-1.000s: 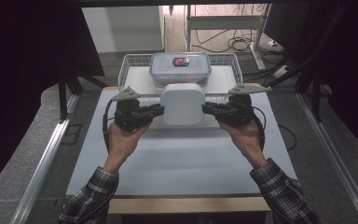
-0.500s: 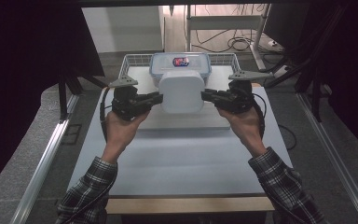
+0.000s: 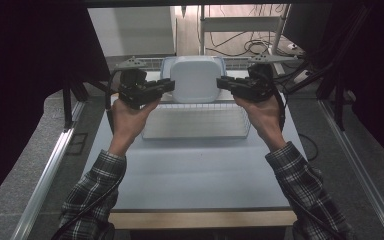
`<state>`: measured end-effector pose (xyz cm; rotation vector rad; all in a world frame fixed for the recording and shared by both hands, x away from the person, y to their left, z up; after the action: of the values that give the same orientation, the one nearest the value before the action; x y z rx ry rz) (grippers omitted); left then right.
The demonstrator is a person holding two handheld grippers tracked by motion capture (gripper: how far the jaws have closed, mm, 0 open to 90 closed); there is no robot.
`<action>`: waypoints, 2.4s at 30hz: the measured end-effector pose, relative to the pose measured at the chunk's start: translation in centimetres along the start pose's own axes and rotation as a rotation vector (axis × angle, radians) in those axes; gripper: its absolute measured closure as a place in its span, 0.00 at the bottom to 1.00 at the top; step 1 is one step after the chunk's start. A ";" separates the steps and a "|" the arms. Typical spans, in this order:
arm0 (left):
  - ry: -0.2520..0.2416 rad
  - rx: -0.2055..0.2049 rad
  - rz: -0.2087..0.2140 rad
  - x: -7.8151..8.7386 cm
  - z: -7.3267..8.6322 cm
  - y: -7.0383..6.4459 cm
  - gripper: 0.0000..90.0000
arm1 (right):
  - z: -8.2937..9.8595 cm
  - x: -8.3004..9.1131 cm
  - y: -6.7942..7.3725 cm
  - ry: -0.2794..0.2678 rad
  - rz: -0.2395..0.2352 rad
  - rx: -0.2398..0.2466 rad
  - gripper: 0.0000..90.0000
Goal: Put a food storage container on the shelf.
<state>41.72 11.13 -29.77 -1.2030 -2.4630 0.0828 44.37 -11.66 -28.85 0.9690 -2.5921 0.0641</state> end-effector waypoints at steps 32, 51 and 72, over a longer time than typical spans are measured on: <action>-0.042 0.067 -0.024 -2.1 -3.8 4.1 0.81 | -4.1 -4.2 -2.2 -0.007 0.049 -0.050 0.78; -0.035 0.083 -0.067 -3.3 -4.3 5.8 0.61 | -4.3 -6.1 -2.3 0.001 0.088 -0.041 0.64; 0.026 0.050 -0.192 -4.9 -6.4 7.5 0.54 | -5.5 -7.7 -3.5 -0.030 0.182 -0.046 0.58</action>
<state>52.41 11.35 -27.08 -0.9362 -2.5236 0.0741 53.77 -8.56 -26.79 0.7221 -2.6905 0.0378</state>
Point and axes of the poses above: each handheld gripper's, and its own axes: x roughly backward along the jaws, z roughly out of its underside, y roughly to its left, the point moved 6 cm from there along -x, roughly forward along the jaws, and after that the axes turned 10 degrees about z, right-handed, at the moved point
